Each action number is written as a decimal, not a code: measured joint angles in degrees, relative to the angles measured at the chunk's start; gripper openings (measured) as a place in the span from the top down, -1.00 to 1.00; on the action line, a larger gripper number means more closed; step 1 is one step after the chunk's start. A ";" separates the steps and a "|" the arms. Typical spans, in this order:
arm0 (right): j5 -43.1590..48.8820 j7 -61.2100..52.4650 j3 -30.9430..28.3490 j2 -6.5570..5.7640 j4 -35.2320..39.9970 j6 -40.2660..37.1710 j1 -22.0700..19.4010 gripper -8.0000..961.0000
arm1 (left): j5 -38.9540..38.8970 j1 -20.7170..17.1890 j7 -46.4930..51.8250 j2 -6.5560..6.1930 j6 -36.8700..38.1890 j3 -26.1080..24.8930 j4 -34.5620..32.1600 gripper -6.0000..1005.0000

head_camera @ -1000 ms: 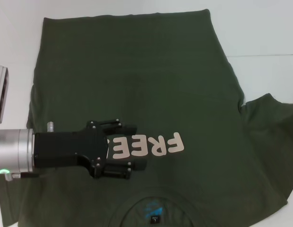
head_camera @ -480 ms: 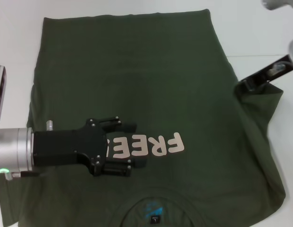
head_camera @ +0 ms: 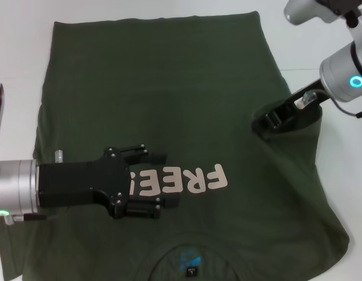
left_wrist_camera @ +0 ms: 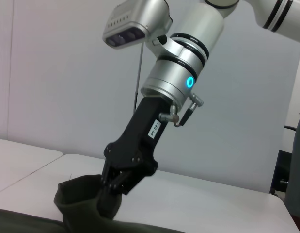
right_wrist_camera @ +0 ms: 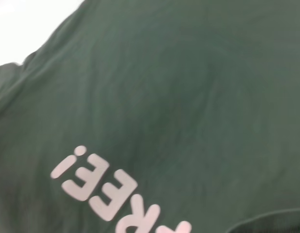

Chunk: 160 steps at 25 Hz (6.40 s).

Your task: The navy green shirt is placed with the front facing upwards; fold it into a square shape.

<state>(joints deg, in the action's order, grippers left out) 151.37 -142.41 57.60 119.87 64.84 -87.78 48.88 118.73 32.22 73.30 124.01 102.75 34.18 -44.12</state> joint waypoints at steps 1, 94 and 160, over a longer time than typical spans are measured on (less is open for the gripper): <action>-0.57 0.03 0.63 0.01 -0.02 0.08 -0.30 0.98 | 0.00 0.00 0.00 0.00 0.00 0.00 0.00 -0.74; 4.83 10.99 20.62 0.30 -9.72 9.62 1.71 -0.16 | -0.31 -0.58 -1.62 0.26 -1.13 -0.08 1.32 -0.74; 4.47 9.96 28.74 0.40 -6.69 12.28 1.93 0.92 | -0.61 -0.94 -2.03 0.27 -1.26 -0.88 1.93 -0.74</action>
<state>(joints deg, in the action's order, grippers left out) 155.84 -132.45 86.34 120.27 58.14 -75.50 50.81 118.12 31.28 71.28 124.28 101.48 33.30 -42.19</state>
